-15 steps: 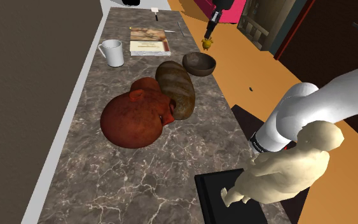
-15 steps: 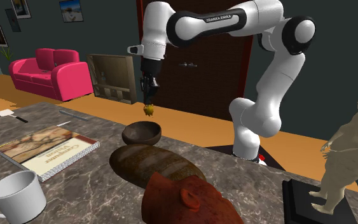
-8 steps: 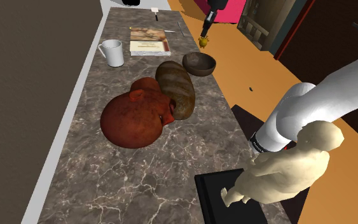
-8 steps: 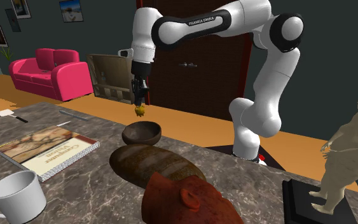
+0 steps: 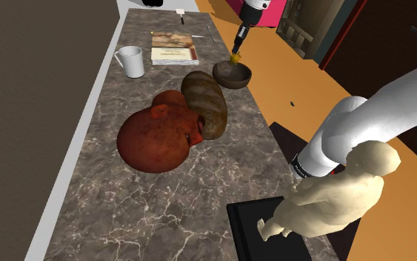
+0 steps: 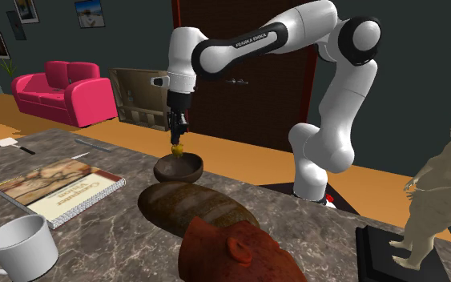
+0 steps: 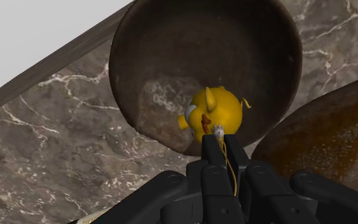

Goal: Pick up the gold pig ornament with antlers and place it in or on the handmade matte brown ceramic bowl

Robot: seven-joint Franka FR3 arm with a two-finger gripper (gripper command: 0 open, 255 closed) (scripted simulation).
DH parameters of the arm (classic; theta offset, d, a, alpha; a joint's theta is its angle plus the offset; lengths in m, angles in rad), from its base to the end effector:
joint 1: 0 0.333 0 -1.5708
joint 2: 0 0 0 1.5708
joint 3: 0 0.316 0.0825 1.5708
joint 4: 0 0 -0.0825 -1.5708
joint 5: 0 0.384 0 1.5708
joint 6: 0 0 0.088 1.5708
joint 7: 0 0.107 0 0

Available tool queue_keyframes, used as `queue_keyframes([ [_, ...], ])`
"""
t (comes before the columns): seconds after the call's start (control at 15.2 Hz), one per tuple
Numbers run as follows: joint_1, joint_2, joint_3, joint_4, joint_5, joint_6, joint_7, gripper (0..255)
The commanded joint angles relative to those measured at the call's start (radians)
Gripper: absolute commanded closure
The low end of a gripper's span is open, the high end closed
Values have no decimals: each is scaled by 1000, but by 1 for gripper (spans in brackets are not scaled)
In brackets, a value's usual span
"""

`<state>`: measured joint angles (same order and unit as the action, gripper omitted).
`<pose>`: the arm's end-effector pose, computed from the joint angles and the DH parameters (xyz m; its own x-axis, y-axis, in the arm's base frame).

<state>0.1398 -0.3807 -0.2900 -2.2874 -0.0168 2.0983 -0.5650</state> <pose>0.4518 -0.0794 0.5123 0.8895 0.4123 0.1972 0.4172 -0.9086 0.0178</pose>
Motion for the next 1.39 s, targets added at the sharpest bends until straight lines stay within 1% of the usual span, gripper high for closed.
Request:
queue_keyframes([
  [0.0, 0, 7, -3, -21, 1, 28, -3, 255],
  [0.2, 1, 18, -8, -58, 4, 76, -9, 255],
  [0.73, 1, 18, -8, -58, 4, 76, -9, 255],
  [0.79, 1, 18, -8, -58, 4, 76, -9, 0],
  [1.12, 1, 18, -8, -58, 4, 76, -9, 0],
  [1.32, -5, -25, 0, 5, -6, -29, -1, 0],
])
